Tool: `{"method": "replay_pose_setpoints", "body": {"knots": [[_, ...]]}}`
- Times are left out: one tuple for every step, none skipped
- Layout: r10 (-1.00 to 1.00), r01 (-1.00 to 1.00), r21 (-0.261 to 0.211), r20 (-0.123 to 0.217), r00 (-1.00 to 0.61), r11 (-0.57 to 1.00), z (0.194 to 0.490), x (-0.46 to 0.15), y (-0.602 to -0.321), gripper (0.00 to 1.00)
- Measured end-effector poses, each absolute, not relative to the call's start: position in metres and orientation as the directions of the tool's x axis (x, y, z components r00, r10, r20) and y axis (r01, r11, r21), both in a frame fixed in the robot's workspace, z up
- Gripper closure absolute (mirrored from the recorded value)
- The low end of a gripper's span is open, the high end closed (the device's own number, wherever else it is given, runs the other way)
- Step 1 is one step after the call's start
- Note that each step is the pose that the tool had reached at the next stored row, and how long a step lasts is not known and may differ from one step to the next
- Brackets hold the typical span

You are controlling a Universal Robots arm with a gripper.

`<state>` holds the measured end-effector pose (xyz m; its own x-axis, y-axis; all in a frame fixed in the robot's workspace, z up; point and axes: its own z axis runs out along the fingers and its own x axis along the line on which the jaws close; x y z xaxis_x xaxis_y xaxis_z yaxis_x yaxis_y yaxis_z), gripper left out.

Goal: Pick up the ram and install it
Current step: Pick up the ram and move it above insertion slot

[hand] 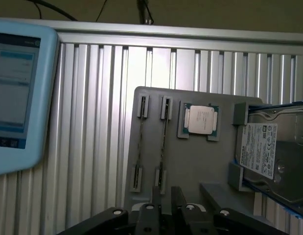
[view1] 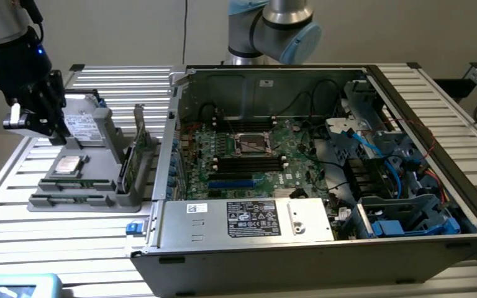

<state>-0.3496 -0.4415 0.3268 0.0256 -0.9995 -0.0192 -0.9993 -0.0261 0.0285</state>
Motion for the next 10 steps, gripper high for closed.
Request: {"method": "replay_pose_setpoints", "body": {"knots": [[-0.999,-0.999,0.028,-0.019,0.026,-0.026,0.327,-0.35,-0.441,0.7],[-0.999,-0.999,0.028,-0.019,0.026,-0.026,0.327,-0.35,-0.441,0.7],[-0.999,-0.999,0.028,-0.019,0.025,-0.026,0.326,-0.35,-0.441,0.7],[-1.0,-0.999,0.028,-0.019,0.024,-0.025,0.325,-0.35,-0.441,0.64],[-1.0,-0.999,0.029,-0.019,0.022,-0.023,0.324,-0.351,-0.441,0.64],[-1.0,-0.999,0.028,-0.018,0.017,-0.018,0.322,-0.352,-0.441,0.64],[-1.0,-1.0,0.028,-0.018,0.01,-0.01,0.321,-0.353,-0.441,0.64],[-1.0,-1.0,0.028,-0.018,0.0,-0.001,0.319,-0.353,-0.441,0.64],[-1.0,-1.0,0.028,-0.018,-0.012,0.012,0.318,-0.353,-0.442,0.64],[-1.0,-0.999,0.028,-0.018,-0.024,0.023,0.316,-0.353,-0.442,0.64]]}}
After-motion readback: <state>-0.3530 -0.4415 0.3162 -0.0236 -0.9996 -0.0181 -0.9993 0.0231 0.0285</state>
